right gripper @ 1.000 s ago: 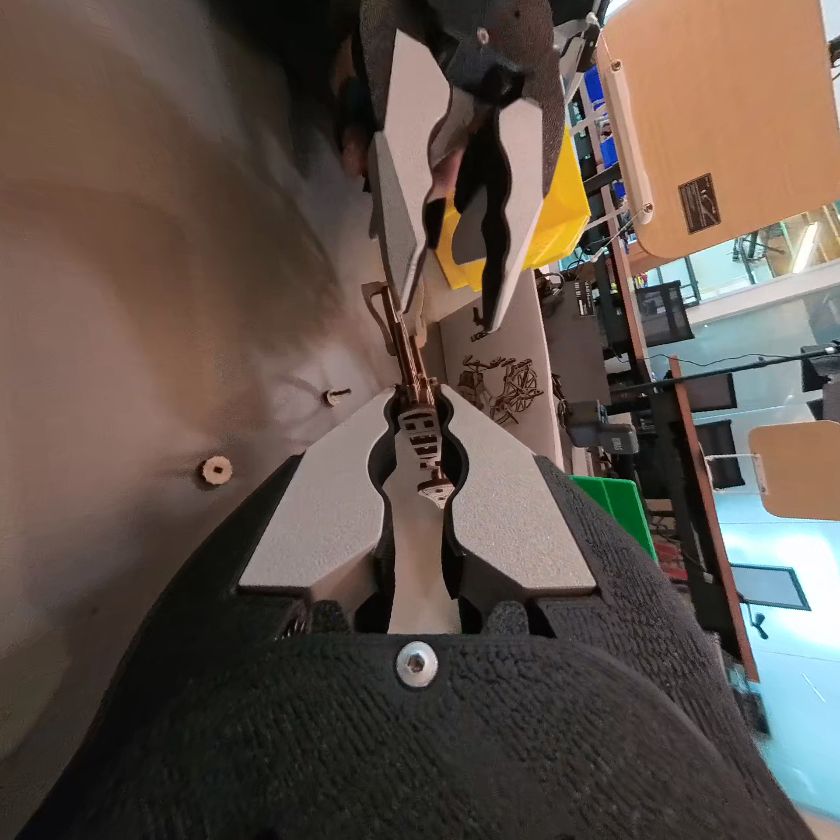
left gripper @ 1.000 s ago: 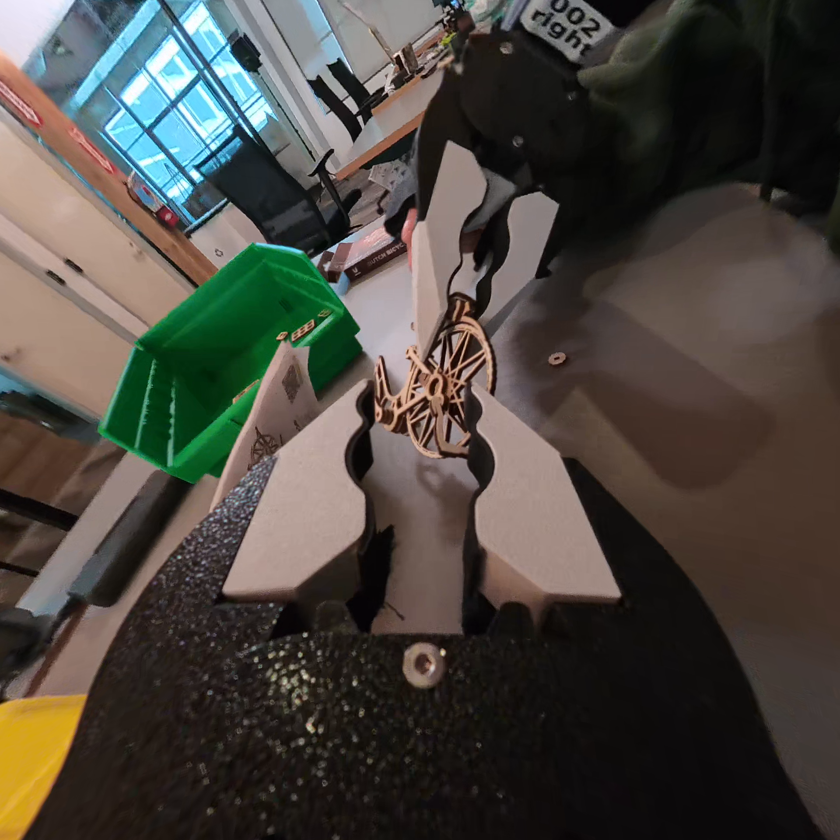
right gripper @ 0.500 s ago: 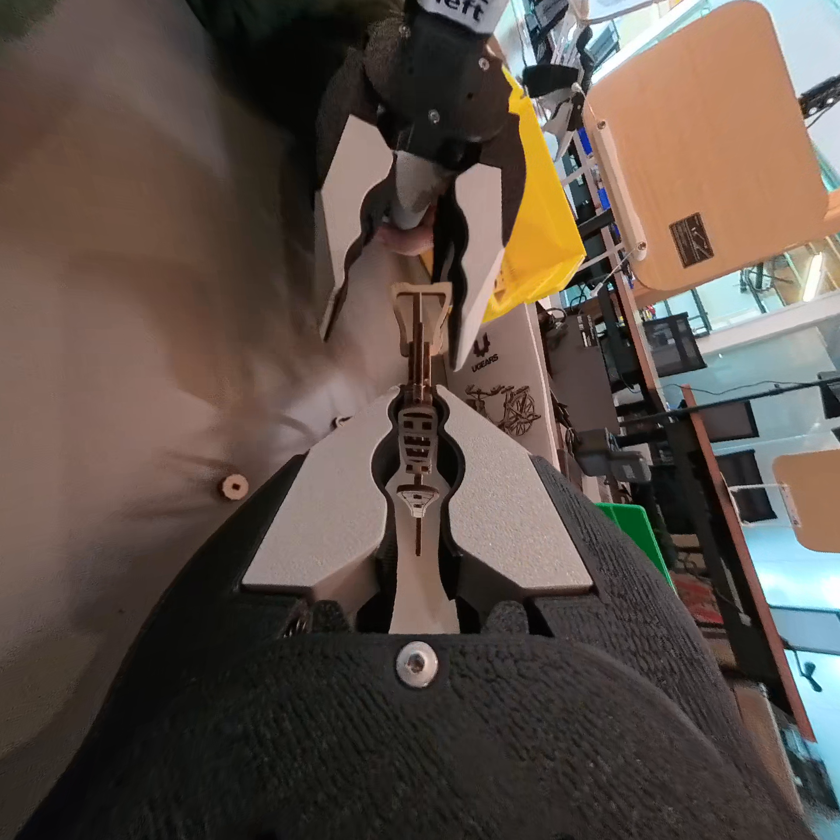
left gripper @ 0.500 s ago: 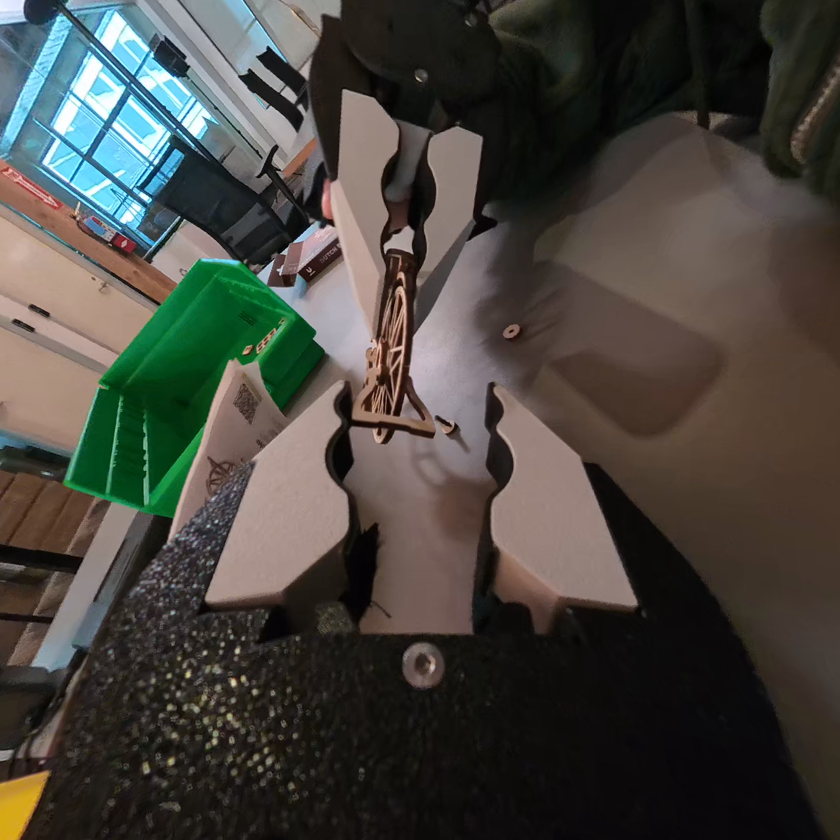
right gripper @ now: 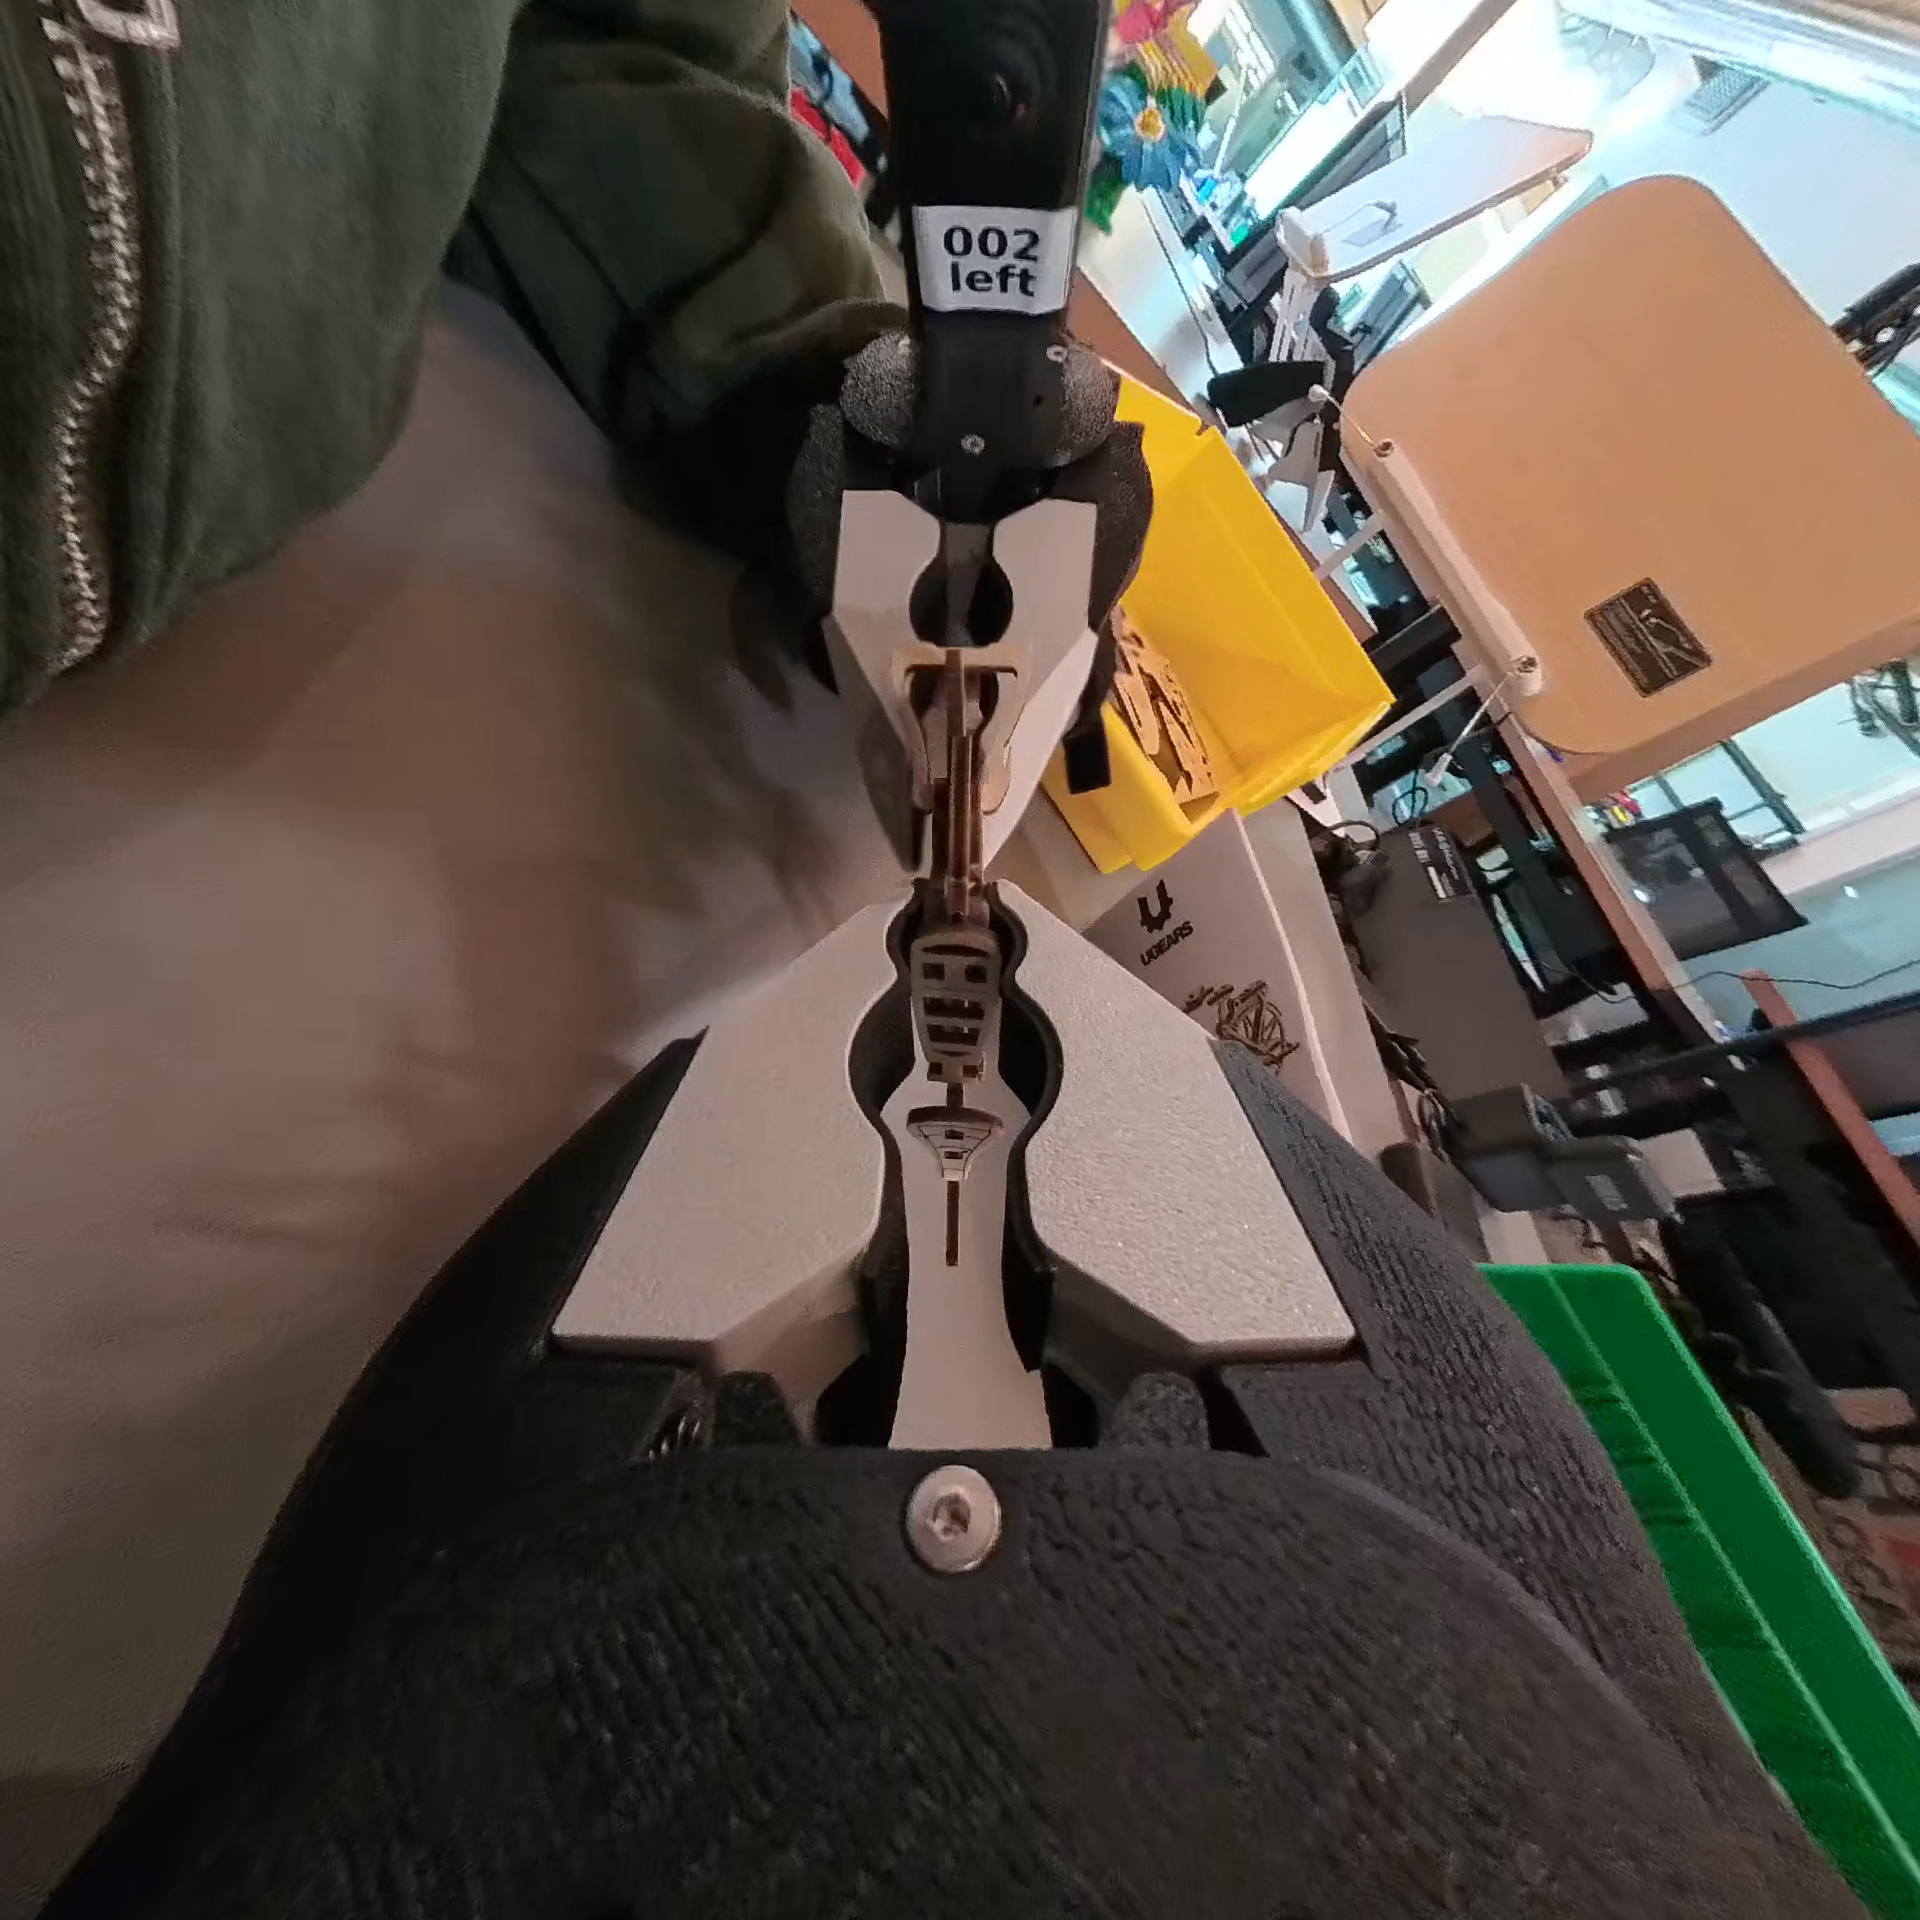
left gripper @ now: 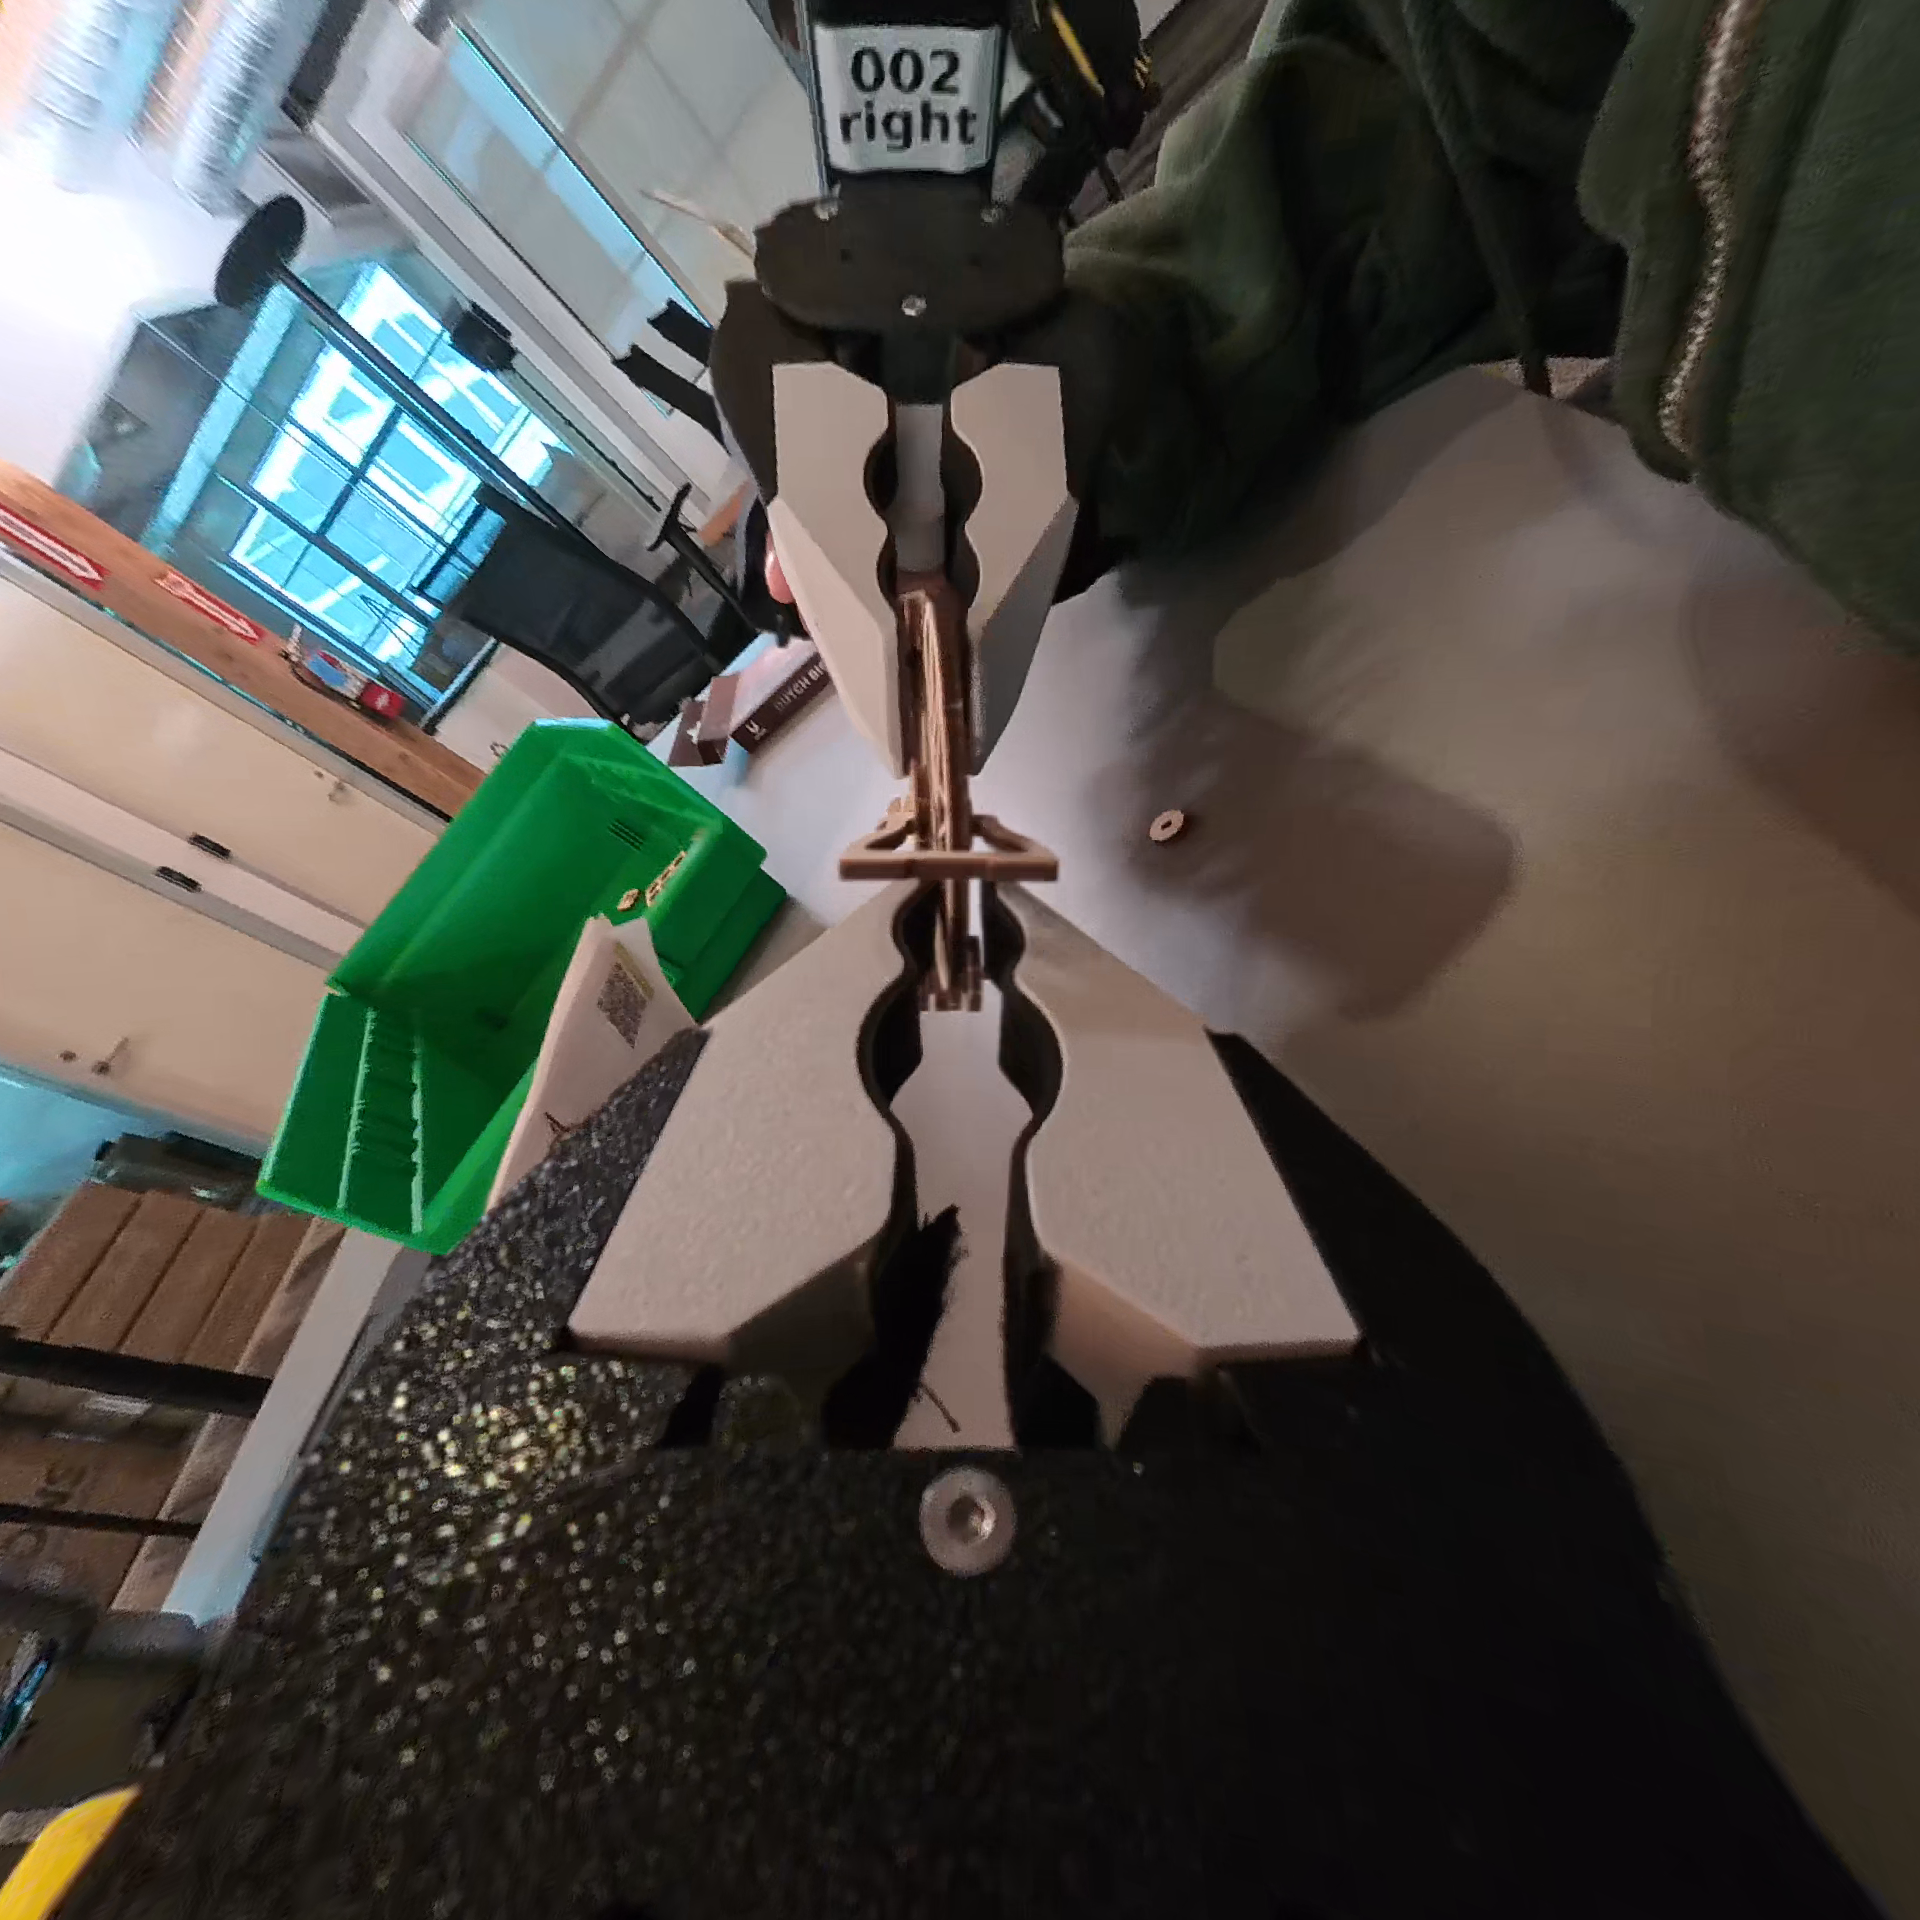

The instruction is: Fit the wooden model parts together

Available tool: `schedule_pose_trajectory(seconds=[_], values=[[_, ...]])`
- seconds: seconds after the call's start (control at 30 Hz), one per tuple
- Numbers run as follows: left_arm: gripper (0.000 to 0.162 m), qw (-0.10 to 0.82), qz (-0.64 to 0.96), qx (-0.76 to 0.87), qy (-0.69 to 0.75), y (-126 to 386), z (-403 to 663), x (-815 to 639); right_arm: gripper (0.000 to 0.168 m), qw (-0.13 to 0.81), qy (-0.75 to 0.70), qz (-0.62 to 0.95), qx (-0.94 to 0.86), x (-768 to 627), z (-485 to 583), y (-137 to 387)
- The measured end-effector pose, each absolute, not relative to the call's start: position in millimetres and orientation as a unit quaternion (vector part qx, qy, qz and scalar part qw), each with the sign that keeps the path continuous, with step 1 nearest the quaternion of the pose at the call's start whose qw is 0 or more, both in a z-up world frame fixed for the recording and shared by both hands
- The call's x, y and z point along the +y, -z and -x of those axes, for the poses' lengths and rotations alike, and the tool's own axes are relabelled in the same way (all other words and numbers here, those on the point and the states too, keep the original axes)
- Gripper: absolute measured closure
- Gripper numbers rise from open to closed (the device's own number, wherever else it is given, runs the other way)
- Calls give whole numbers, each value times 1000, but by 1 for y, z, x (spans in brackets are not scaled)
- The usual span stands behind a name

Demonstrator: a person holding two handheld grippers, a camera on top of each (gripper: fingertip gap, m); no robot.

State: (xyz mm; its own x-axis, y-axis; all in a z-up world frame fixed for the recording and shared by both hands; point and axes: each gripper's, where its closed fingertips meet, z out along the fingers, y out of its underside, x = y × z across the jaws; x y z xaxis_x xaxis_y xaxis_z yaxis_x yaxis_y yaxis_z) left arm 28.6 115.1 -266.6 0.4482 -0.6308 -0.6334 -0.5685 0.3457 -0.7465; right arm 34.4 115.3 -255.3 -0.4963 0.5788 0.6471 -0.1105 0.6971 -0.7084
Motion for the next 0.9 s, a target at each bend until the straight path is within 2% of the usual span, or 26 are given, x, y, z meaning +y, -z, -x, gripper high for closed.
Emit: schedule_pose_trajectory(seconds=[0.07, 0.27, 0.73, 0.9], values=[[161, 638, 568, 520, 25, 264, -28, 115, 161, 472, -372, 150, -786, 113, -36, 255], [162, 642, 566, 516, 18, 262, -27, 116, 161, 468, -387, 144, -781, 112, -39, 250], [162, 652, 507, 554, -106, 258, -30, 113, 161, 542, -266, 54, -795, 99, -42, 252], [162, 656, 500, 555, -111, 256, -31, 112, 161, 542, -272, 51, -794, 98, -43, 251]])
